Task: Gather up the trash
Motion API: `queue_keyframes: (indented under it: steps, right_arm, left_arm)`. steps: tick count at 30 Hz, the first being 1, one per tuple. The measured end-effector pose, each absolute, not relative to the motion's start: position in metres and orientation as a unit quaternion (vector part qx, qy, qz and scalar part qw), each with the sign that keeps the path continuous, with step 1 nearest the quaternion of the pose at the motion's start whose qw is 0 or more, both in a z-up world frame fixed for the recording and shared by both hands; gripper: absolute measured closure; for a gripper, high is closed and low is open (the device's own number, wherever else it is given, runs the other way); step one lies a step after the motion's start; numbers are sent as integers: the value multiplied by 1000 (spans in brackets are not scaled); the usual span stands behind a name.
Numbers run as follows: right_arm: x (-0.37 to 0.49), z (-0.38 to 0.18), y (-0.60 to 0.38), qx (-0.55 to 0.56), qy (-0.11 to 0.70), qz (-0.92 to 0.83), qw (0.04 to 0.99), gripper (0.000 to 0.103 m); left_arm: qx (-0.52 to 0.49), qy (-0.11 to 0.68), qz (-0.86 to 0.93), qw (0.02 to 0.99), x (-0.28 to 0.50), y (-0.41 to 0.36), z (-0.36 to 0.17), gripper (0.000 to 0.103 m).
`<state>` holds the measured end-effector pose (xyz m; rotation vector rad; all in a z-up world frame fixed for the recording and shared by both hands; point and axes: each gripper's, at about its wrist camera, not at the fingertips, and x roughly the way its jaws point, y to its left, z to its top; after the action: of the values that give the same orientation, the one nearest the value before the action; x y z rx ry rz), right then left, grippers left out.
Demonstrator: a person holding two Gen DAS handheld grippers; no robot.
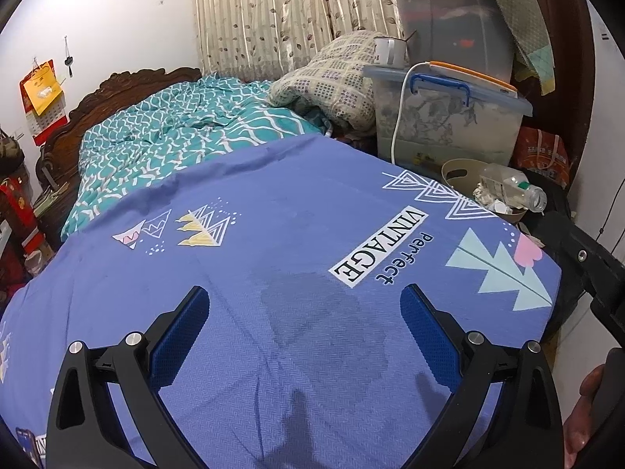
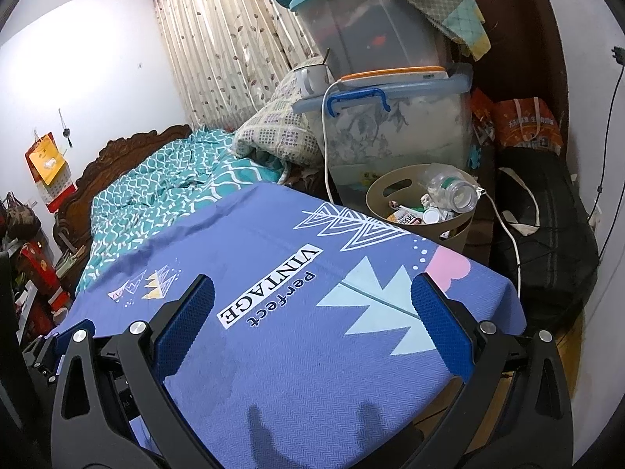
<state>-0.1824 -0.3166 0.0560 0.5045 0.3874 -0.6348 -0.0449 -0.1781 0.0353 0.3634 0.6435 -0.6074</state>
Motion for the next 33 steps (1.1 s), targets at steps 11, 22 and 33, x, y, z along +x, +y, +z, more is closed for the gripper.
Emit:
queue_keyframes:
  steps: [11,22,33]
  right_arm:
    - [-165,52,-316,235,203,-287,906,3]
    - [-156,47,-316,236,210,-275,908,3]
    - [-177,49,-328,245,200,-299,900,3]
  left_arm:
    - [174,313,-265,895,-34,-177,30,9]
    - [173,321,-248,898,-24,-172,26,9]
    - [181,315,-286,887,-34,-194,32,9]
